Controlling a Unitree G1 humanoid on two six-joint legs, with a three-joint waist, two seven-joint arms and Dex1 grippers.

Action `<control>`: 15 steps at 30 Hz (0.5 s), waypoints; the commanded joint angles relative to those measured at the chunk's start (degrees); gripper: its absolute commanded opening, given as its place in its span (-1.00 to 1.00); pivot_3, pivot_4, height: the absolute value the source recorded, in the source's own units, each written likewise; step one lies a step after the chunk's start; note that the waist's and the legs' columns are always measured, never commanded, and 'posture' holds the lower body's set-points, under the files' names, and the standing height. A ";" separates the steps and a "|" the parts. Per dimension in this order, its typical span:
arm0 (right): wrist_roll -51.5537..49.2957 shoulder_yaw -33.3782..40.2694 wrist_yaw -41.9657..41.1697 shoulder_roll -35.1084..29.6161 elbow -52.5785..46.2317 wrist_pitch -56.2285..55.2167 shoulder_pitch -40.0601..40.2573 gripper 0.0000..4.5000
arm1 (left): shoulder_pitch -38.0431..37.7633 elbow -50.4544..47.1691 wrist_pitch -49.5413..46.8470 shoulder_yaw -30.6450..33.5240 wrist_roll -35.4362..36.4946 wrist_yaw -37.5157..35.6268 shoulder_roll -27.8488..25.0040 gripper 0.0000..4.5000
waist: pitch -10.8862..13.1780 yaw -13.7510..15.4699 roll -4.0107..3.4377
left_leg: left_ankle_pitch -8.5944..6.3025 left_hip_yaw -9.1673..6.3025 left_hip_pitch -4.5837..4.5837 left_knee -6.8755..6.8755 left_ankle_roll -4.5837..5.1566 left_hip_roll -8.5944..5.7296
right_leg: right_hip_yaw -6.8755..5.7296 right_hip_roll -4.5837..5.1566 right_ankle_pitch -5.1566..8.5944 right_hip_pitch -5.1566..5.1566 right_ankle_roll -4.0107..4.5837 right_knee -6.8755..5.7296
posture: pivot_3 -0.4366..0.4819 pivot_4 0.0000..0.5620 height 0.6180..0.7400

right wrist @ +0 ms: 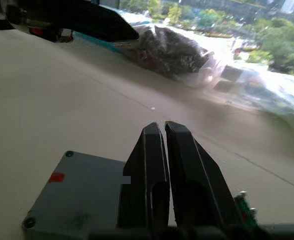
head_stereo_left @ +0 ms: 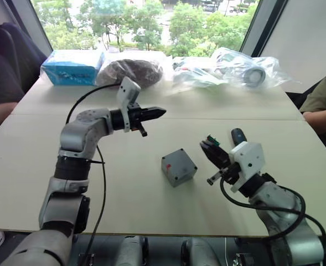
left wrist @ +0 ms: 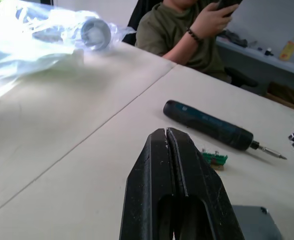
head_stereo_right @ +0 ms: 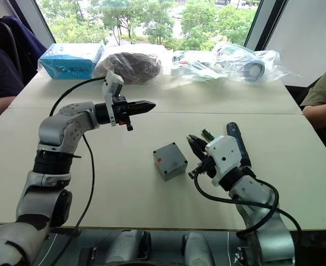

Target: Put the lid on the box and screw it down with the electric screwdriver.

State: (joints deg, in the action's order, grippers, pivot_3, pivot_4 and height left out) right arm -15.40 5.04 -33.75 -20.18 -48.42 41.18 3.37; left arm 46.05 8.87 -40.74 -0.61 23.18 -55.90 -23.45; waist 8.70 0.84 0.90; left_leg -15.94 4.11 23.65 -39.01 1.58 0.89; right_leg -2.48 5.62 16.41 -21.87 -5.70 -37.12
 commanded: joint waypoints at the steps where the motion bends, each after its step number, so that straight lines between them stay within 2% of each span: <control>1: -15.48 6.53 -6.19 -6.72 -2.54 14.99 -2.17 -0.98 | -0.50 3.73 4.92 -7.36 -5.31 -4.06 -2.60 -1.00 | 0.04 -0.09 -0.07 | -0.01 0.07 -0.01 0.00 0.02 -0.02 | 0.00 0.04 0.00 0.01 0.01 0.03 | -0.05 -0.47 1.00; 5: -18.61 3.45 -9.20 -13.98 -2.87 17.07 -0.35 -0.98 | -0.70 8.86 10.11 -12.76 -9.02 -7.21 -2.17 -1.00 | 0.10 -0.09 -0.05 | -0.03 0.09 0.02 0.06 0.05 -0.02 | 0.05 0.23 0.07 -0.10 0.15 0.04 | -0.05 -0.47 1.00; 9: -9.51 -6.34 -9.55 -19.95 2.25 8.05 -0.06 -0.98 | -1.04 13.49 14.58 -17.21 -13.96 -6.13 -0.29 -1.00 | 0.10 -0.13 -0.05 | -0.03 0.11 0.51 0.04 0.05 -0.02 | 0.08 0.27 0.06 -0.60 0.16 0.02 | -0.05 -0.47 1.00; 15: -3.18 -11.85 -5.27 -18.66 9.76 1.59 -4.20 -0.98 | -4.32 7.30 12.07 -16.79 -12.65 -7.72 -1.34 -1.00 | 0.17 -0.31 -0.02 | -0.02 0.24 0.79 -0.05 0.06 -0.02 | 0.11 0.16 -0.04 -0.94 -0.01 -0.05 | -0.05 -0.47 1.00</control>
State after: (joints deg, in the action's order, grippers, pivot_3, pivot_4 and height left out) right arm -20.24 -6.48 -40.41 -39.39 -39.28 45.24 0.63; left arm 42.31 19.76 -28.35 -18.24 10.16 -62.90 -23.79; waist 8.87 0.53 0.88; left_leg -15.96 4.35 24.45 -39.07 1.63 0.87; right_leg -2.37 5.78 16.37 -22.80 -5.71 -37.17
